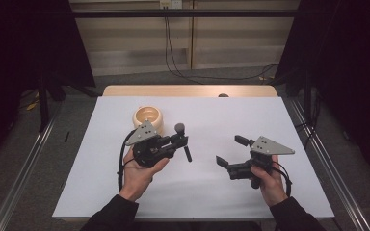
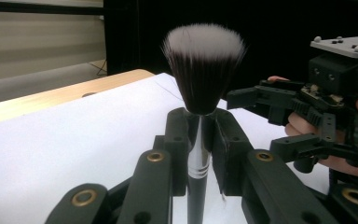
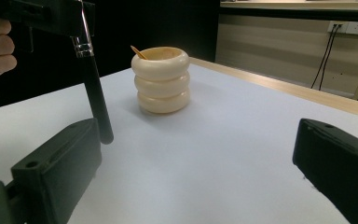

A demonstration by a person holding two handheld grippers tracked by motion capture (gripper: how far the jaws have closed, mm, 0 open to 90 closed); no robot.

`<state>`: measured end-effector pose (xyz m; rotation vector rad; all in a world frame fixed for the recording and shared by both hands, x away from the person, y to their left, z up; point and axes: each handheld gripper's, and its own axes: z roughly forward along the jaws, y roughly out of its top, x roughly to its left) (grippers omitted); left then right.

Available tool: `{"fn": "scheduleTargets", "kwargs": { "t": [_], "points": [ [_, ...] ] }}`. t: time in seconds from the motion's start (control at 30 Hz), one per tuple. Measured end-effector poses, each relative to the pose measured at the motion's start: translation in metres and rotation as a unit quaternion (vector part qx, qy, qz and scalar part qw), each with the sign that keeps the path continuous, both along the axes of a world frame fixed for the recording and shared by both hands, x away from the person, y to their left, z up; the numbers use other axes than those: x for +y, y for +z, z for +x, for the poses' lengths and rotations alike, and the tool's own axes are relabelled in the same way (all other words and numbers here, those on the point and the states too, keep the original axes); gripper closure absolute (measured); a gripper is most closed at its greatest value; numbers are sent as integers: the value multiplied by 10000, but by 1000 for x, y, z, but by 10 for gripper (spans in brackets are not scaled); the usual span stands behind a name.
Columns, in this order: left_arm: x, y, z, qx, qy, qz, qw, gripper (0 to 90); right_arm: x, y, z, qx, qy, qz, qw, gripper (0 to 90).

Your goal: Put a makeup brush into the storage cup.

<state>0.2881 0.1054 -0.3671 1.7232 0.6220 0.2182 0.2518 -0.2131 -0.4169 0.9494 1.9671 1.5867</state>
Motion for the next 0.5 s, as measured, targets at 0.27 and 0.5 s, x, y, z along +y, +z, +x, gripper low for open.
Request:
{"fn": "scheduleTargets", "kwargs": {
  "t": [0.27, 0.5],
  "points": [
    [10, 5, 1, -36, 65, 26, 10000, 779, -6, -3, -5, -7, -82, -55, 10000, 7],
    [20, 9, 5, -33, 228, 32, 9997, 779, -11, -1, -10, -25, -141, -60, 9999, 12]
  ]
}}
